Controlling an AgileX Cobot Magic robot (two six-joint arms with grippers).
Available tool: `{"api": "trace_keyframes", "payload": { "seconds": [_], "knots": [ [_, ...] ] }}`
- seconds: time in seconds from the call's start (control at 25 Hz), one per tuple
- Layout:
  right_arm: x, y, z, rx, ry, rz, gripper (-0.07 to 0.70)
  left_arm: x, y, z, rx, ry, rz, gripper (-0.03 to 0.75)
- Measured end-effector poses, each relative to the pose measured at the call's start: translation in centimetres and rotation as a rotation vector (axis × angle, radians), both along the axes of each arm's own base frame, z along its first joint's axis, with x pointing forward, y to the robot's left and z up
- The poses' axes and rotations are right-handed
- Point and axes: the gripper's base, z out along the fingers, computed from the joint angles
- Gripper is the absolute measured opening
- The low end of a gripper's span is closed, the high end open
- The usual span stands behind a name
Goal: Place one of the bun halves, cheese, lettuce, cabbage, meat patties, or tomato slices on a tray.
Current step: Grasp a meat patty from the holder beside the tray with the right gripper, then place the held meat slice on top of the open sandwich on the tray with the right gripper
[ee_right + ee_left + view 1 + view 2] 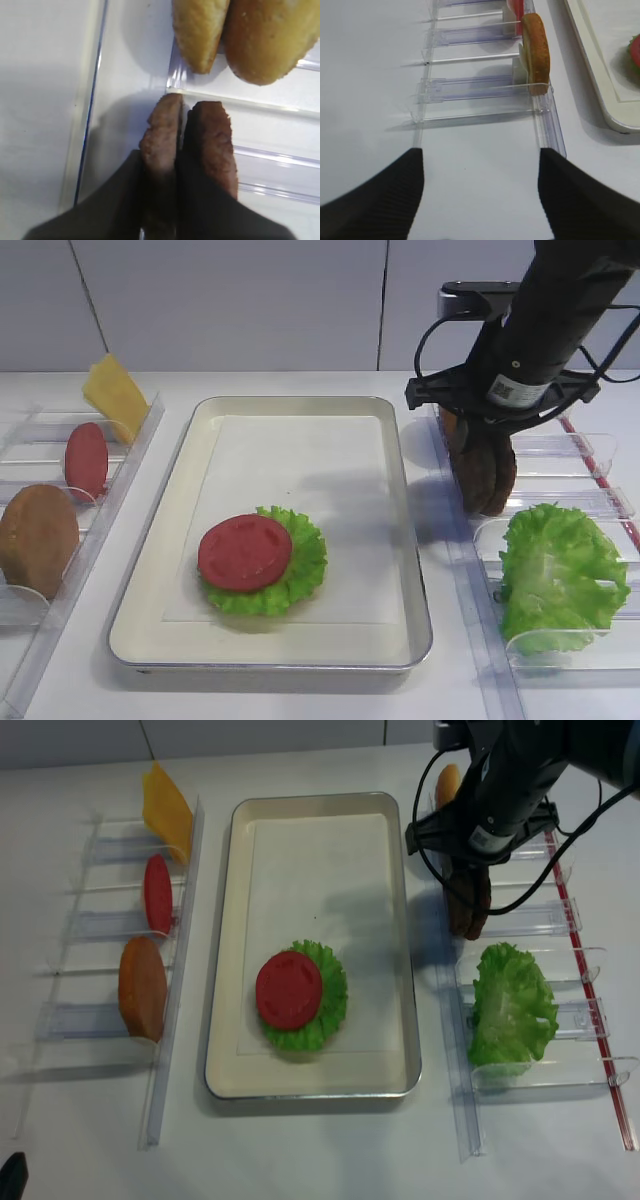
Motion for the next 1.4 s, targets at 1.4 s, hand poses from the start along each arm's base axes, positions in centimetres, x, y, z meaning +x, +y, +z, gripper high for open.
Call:
{"api": "trace_keyframes", "payload": {
  "seconds": [1.4],
  "knots": [
    [-12.2, 1.0, 6.0, 0.604, -0.241, 0.075, 0.152, 0.0, 0.0, 0.0, 0.0, 0.0, 0.0, 0.459]
  ]
}}
